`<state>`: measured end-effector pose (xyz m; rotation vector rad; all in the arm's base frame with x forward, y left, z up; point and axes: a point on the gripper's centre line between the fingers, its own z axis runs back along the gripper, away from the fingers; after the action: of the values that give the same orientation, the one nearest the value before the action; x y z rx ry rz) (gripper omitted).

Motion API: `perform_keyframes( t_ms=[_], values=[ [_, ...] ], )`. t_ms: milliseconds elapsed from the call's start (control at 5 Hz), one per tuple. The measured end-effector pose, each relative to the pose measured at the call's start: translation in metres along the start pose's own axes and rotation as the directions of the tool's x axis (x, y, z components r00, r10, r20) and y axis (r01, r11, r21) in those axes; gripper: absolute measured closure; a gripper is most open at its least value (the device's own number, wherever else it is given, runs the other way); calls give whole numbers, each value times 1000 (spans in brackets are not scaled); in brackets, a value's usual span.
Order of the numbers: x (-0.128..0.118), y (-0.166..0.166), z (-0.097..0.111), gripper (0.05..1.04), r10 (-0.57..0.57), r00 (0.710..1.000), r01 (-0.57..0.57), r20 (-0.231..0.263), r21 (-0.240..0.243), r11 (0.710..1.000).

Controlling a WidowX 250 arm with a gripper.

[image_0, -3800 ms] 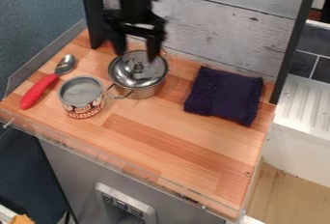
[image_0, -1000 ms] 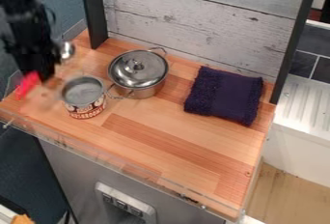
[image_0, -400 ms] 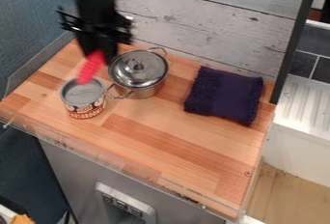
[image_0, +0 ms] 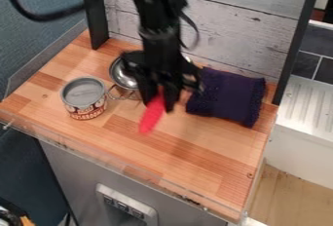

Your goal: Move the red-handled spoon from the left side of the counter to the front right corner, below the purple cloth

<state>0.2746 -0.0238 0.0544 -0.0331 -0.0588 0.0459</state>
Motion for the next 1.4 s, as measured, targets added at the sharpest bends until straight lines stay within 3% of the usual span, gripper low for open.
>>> perform_keyframes(
  t_ms=[200,400,800,1000,1200,1400],
  values=[
    [-7,-32,-35,702,-63,997,64,-49,16,998],
    [-7,-41,-52,702,-83,995,84,-53,21,996],
    [-4,-53,-61,703,-70,997,71,-45,17,997],
    [-7,-61,-58,641,-62,997,62,-42,11,998],
    [-6,-65,-41,333,-39,999,40,-10,9,999],
    [-6,-65,-27,88,-41,999,41,23,-2,999]
  ],
)
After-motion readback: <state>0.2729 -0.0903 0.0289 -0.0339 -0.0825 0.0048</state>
